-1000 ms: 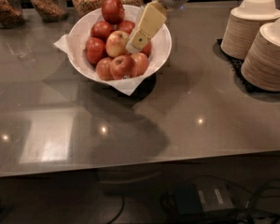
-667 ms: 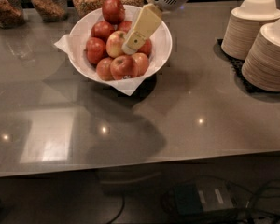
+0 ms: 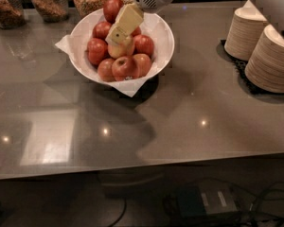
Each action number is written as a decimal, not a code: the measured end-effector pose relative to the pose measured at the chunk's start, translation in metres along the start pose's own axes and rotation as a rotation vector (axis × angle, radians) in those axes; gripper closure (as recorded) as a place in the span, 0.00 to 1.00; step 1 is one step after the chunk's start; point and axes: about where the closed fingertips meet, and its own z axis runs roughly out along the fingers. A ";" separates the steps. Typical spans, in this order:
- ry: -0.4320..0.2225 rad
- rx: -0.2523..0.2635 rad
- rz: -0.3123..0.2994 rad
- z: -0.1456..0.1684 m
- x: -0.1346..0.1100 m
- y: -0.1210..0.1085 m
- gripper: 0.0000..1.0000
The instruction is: Pick apple from white bowl
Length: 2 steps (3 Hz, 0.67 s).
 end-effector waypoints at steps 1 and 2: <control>-0.029 0.051 0.073 0.019 -0.002 -0.013 0.15; -0.050 0.068 0.134 0.032 0.000 -0.018 0.21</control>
Offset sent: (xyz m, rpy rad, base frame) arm 0.0457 0.0130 -0.0257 0.1726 0.0287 -0.1748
